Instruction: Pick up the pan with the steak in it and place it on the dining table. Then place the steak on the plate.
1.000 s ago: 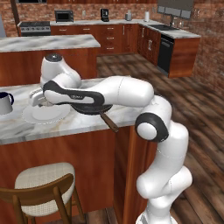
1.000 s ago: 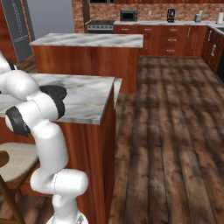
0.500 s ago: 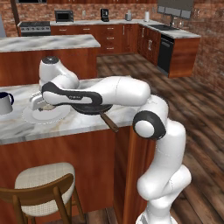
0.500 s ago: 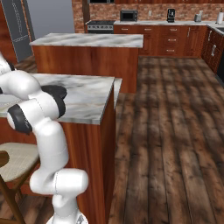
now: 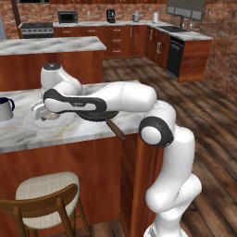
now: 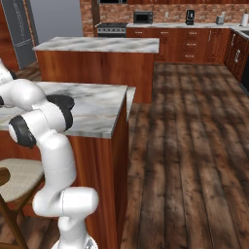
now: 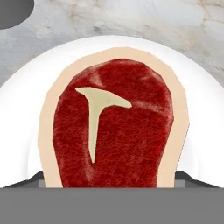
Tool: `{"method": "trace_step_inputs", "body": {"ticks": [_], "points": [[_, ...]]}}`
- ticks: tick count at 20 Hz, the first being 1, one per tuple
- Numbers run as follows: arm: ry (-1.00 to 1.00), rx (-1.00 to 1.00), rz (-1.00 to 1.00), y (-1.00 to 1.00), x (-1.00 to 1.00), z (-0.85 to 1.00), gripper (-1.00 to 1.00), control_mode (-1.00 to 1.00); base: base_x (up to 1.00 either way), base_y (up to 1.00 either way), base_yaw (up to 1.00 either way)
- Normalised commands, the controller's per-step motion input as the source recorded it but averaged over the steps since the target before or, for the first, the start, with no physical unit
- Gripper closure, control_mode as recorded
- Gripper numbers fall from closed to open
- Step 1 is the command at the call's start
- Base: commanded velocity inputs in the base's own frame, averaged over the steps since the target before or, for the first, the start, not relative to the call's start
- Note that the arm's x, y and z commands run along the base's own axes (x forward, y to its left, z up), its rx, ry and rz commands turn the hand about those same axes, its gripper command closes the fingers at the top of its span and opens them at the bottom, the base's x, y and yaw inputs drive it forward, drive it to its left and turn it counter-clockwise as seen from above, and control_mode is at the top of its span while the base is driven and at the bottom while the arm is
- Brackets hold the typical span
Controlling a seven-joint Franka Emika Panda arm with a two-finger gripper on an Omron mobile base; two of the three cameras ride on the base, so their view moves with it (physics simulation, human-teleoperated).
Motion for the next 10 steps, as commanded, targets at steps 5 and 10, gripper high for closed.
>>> {"method": "trace_step_inputs", "body": {"ticks": [5,10], "points": [[0.00,-0.01,0.00,0.00,0.02,-0.08,1.00,-1.00,0.00,0.00,0.00],[0.00,-0.01,0.00,0.00,0.03,-0.07,1.00,-1.00,0.00,0.00,0.00]]}}
